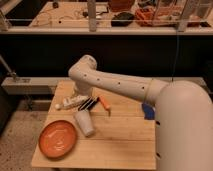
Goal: Place the eraser in the ceramic cup
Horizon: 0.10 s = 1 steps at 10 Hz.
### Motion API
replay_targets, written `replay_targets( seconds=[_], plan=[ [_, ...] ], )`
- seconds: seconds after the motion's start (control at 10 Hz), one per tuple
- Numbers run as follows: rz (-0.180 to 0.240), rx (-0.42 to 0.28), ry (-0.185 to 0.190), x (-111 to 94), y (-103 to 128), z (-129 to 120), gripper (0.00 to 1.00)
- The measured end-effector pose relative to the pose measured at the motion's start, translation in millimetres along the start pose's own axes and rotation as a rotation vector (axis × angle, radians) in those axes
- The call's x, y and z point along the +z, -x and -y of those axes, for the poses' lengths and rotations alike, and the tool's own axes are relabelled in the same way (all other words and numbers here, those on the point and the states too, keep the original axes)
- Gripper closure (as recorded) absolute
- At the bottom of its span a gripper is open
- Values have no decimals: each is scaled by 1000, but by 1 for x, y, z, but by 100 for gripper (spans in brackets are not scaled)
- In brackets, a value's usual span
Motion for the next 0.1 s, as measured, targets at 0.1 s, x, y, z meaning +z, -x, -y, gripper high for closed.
replay_targets(
  seconds=[0.1],
  plan=[
    [0,0,0,0,0,0,20]
  ],
)
